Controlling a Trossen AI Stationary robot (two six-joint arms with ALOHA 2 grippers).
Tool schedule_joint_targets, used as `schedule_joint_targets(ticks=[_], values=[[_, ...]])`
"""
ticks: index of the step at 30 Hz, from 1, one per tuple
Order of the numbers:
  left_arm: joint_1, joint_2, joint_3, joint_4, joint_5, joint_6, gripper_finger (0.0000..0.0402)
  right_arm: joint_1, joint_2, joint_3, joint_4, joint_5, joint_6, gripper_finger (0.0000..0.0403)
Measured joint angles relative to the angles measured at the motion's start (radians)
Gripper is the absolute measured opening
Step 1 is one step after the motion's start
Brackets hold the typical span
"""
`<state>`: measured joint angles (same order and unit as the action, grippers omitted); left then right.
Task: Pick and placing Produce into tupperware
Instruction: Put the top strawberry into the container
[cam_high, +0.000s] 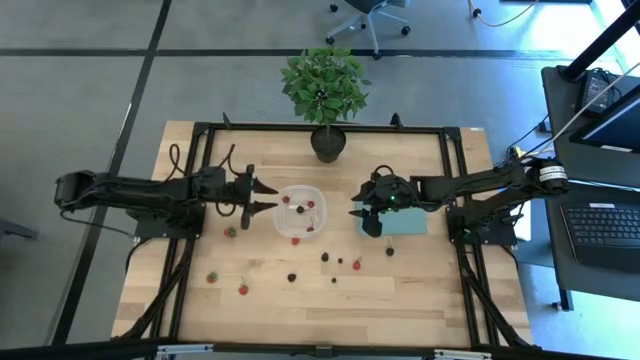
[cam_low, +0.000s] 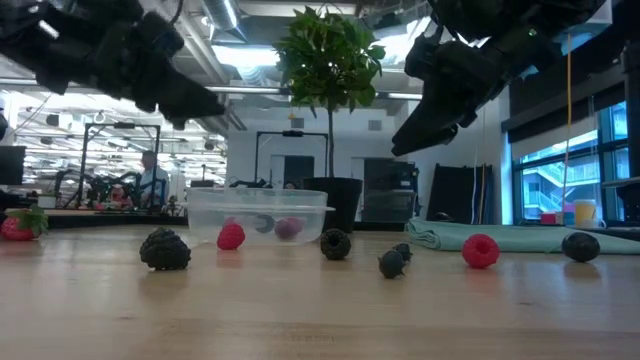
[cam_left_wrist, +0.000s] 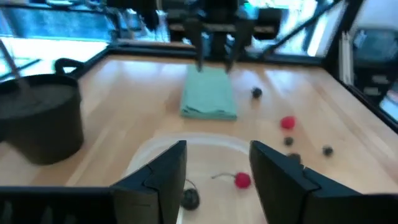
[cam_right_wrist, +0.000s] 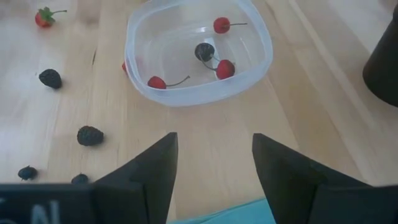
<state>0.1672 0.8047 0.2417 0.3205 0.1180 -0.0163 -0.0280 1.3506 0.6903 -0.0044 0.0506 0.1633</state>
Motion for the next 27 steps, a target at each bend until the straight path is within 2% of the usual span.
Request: schedule_joint_targets(ticks=[2, 5, 8, 12, 14, 19, 27], values=[[-0.043, 0.0, 0.056, -0.113, -0.041, 0.02, 0.0168, 0.0, 0.0, 0.0, 0.0, 0.0, -0.011, 0.0209], [-0.105, 0.0, 0.156, -0.365, -0.155, -0.003, 0.0168, 0.0, 0.001, 0.0, 0.0, 0.0, -0.011, 0.0209], [-0.146, 0.0, 0.25, -0.627, -0.246, -0.115, 0.0168, 0.0, 0.001, 0.0, 0.0, 0.0, -0.013, 0.0209], [-0.183, 0.0, 0.331, -0.855, -0.255, -0.323, 0.0168, 0.0, 0.001, 0.0, 0.001, 0.0, -0.015, 0.0209], [-0.208, 0.0, 0.344, -0.91, -0.255, -0.364, 0.0168, 0.0, 0.001, 0.0, 0.003, 0.0, -0.019, 0.0209], [-0.305, 0.018, 0.344, -0.965, -0.255, -0.351, 0.0168, 0.0, 0.001, 0.0, 0.024, 0.0, -0.019, 0.0209], [-0.439, 0.075, 0.344, -1.104, -0.26, -0.634, 0.0168, 0.0, 0.002, 0.001, 0.047, 0.0, -0.046, 0.0209]])
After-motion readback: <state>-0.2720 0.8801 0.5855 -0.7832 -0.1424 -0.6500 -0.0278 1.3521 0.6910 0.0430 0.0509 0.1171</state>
